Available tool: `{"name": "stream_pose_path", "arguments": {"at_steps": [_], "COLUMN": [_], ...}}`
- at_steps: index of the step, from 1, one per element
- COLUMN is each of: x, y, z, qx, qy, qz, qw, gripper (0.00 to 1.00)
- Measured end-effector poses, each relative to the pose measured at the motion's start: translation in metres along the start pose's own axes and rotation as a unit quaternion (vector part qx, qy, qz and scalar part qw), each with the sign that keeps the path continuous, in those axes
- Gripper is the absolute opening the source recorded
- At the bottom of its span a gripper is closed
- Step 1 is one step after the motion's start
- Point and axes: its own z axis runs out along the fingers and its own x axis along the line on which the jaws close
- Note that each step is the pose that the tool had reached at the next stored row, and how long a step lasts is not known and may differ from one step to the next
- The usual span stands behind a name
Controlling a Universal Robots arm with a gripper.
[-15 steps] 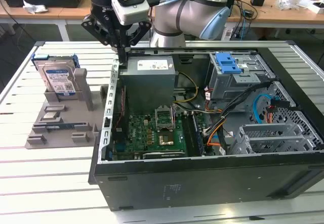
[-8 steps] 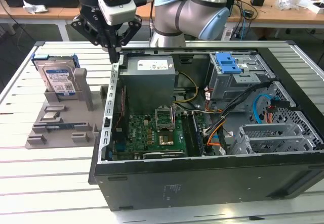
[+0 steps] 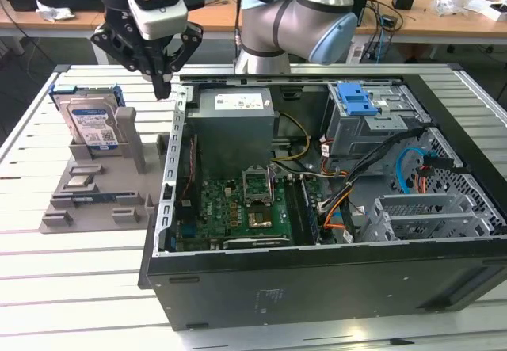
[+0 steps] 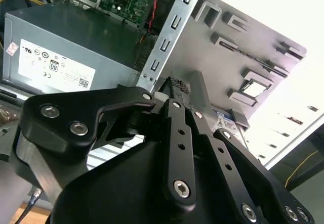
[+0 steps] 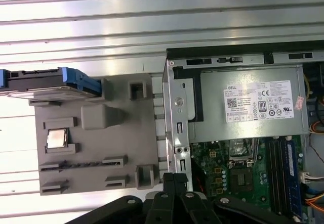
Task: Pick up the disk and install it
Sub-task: 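Reach for the disk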
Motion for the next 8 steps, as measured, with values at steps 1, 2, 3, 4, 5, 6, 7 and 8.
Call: {"name": "stream_pose_path", "arguments": {"at_steps": [1,2,3,4,5,6,7,8], "x": [0.0016,0.003,0.0042,0.0056,0.0072,0.0085,0.0108,0.0121], "y": [-0.0001,-0.0002,-0.0003,-0.0004,-0.0005,-0.0006,-0.0008,-0.0009], "z": [0.0,-0.0001,-0.0001,-0.0001,-0.0002,-0.0002,-0.0003,-0.0003], "qx": [0.0,0.0,0.0,0.0,0.0,0.0,0.0,0.0], "qy": [0.0,0.0,0.0,0.0,0.0,0.0,0.0,0.0], "qz": [0.0,0.0,0.0,0.0,0.0,0.0,0.0,0.0], "qw": [1.0,1.0,1.0,1.0,1.0,1.0,1.0,1.0], "gripper": [0.11,0.11,0.11,0.11,0.11,0.11,0.11,0.11]}}
